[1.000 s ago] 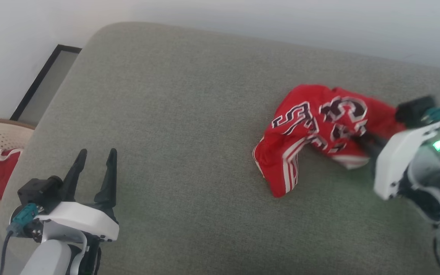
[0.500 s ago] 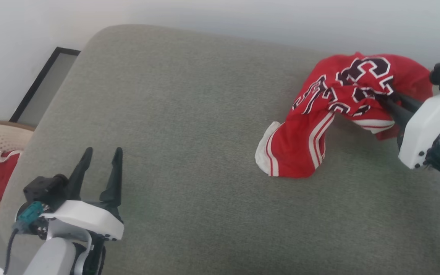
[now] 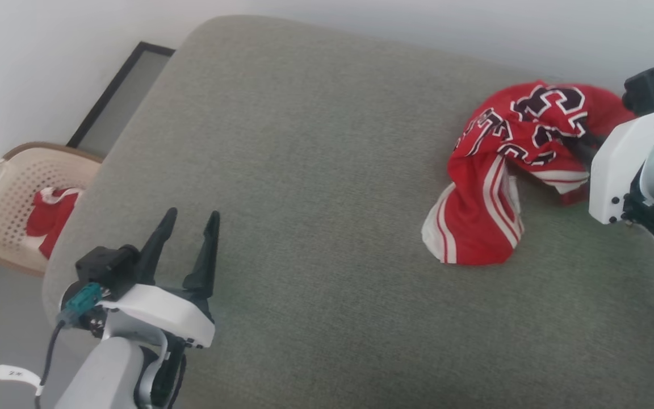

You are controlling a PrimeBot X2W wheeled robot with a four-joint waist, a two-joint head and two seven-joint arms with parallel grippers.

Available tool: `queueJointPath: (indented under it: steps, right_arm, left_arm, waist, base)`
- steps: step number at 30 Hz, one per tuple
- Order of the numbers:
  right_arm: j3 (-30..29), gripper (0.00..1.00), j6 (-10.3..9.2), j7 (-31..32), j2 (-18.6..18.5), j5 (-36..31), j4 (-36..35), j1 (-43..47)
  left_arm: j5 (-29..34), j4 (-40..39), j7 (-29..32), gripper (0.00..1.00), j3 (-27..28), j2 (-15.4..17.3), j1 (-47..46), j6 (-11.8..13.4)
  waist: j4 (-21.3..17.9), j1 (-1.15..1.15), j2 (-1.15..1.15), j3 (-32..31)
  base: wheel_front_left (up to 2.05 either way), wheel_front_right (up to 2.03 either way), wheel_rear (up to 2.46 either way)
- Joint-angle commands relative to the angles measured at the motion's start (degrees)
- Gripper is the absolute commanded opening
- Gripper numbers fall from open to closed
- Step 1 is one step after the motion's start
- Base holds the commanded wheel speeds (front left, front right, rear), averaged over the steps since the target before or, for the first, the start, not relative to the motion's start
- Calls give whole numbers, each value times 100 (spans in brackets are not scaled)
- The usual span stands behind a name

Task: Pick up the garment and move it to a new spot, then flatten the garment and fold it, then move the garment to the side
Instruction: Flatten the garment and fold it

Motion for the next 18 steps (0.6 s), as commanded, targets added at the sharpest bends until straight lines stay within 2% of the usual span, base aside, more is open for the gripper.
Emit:
queueJointPath:
  steps: [1,3,4,5,6,12,18]
  right_arm:
    - [94,20,-2,-54,12,19,177,-95]
    - [213,26,-2,-89,69,158,484,-173]
    - [300,33,-2,-108,64,169,629,-225]
    - [372,47,-2,-115,70,231,749,-269]
    - [395,100,-2,-136,113,330,868,-302]
    - [601,100,-2,-322,104,568,1136,-557]
    - [701,100,-2,-753,-101,905,899,-692]
  left_arm:
    - [19,26,-37,100,-15,-18,-103,-29]
    - [21,73,-32,100,-37,-36,-154,-45]
    - [17,94,-35,100,-47,-53,-185,-55]
    - [22,111,-38,100,-59,-63,-215,-55]
    - [22,133,-41,100,-57,-66,-235,-60]
    - [18,206,-48,100,-65,-42,-337,-97]
    - [-79,129,83,100,-39,100,-397,-164]
  waist:
    - [64,0,0,28]
    - [87,0,0,44]
    - [94,0,0,55]
    - [96,0,0,69]
    - [88,0,0,78]
    - [-23,0,0,93]
    - [-324,0,0,12]
  base:
    - [0,0,0]
    - [0,0,0]
    - [0,0,0]
    - [0,0,0]
    - [0,0,0]
    - [0,0,0]
    - [0,0,0]
